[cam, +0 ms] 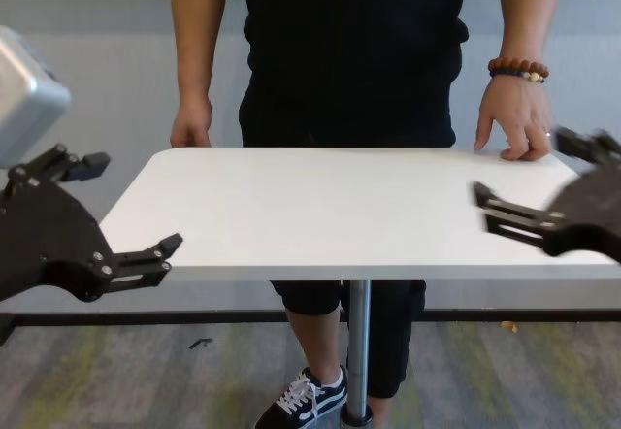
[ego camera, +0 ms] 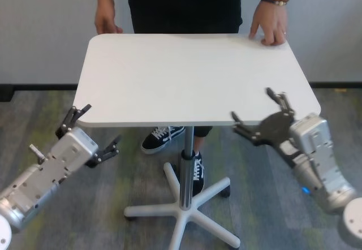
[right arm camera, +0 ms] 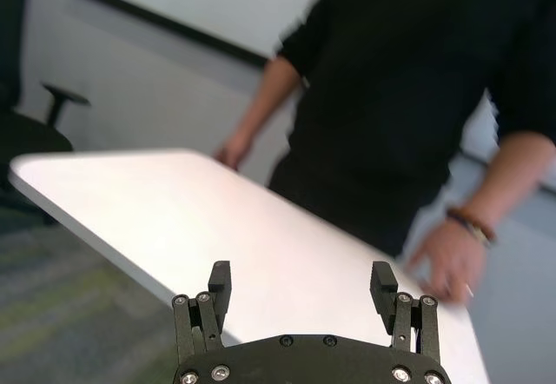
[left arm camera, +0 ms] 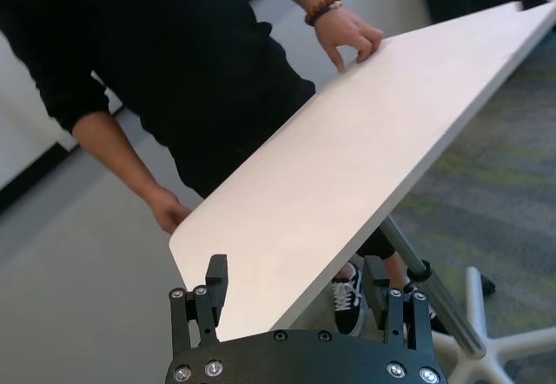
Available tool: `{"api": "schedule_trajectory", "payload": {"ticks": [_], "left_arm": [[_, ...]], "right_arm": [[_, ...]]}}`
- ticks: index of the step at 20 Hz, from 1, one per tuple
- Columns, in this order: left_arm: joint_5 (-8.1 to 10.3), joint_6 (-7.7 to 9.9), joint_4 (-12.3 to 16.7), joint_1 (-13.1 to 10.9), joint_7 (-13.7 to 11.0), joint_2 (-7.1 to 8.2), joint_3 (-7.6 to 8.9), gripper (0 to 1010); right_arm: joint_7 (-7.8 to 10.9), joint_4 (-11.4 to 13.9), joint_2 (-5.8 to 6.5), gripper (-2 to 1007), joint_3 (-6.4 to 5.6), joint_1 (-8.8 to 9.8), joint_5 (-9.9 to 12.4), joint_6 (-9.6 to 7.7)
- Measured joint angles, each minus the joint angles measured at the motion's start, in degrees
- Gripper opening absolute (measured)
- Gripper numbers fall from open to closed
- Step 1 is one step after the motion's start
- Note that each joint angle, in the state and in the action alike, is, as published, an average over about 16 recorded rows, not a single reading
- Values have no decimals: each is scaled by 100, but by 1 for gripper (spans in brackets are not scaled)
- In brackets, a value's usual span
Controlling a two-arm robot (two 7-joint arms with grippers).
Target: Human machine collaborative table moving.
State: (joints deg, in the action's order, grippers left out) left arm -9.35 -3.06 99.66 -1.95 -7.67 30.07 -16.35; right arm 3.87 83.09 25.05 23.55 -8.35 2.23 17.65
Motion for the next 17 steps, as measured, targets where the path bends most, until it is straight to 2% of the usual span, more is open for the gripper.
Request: {"api": "schedule_trajectory", "payload": {"ticks": [5,9,10,17], "left_arm": [[817,-129,-641,458,323,156,-325,1000],[1438,-225,-1126,805,559,271,-571,1000],[1576,-247,-1233,882,610,296,-625,1000],[2072,-323,-1615,1159,795,387,-820,1000]], "right_arm": [[-274,-103,481,1005,110,-148,618,-541],[-428,-163,766,1005,175,-236,984,-861],[-454,-173,817,1005,186,-252,1048,-917],[-535,-206,980,1005,221,-302,1259,-1100]]}}
